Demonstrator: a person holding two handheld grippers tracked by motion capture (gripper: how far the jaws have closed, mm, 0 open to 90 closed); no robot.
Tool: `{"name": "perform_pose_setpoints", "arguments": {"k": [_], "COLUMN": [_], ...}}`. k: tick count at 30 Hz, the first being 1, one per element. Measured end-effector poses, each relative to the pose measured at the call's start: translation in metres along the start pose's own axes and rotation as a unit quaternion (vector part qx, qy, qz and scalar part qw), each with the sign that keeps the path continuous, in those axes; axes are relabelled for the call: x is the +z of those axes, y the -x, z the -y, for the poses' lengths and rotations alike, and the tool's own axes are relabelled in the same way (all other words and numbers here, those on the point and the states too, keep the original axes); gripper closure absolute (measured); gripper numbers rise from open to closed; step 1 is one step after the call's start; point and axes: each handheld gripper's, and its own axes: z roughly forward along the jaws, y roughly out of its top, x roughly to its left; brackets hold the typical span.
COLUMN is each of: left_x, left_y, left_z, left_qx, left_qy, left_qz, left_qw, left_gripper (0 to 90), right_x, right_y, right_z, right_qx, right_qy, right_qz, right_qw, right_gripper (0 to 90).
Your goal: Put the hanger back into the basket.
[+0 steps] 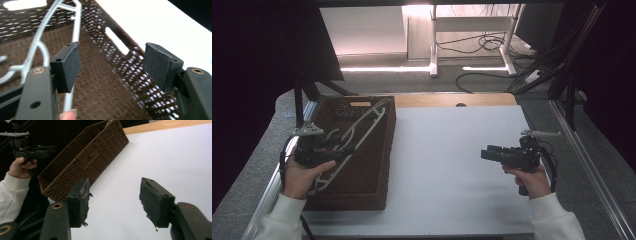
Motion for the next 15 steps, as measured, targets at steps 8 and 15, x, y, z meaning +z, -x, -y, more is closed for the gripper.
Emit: {"name": "perform_pose_setpoints", "arguments": {"k": [8, 15], "left_x": [0.018, 0.030], "left_y": [0.026, 0.049], "left_z": [0.001, 0.009], "left_qx": [-0.006, 0.001], "left_qy": [0.004, 0.006], "left_qz": [0.034, 0.069], "left_qw": [0.9994, 0.9976], "left_gripper": [27.9, 26.4], "right_x": [0.003, 0.007], "right_y": [0.000, -0.001], "right_z": [0.001, 0.006], "right_qx": [-0.033, -0.073], "right_qy": [-0.008, -0.029], "right_qz": [0.044, 0.081], "right_qw": [0.9985, 0.9937], "right_gripper": [29.0, 24.4]}}
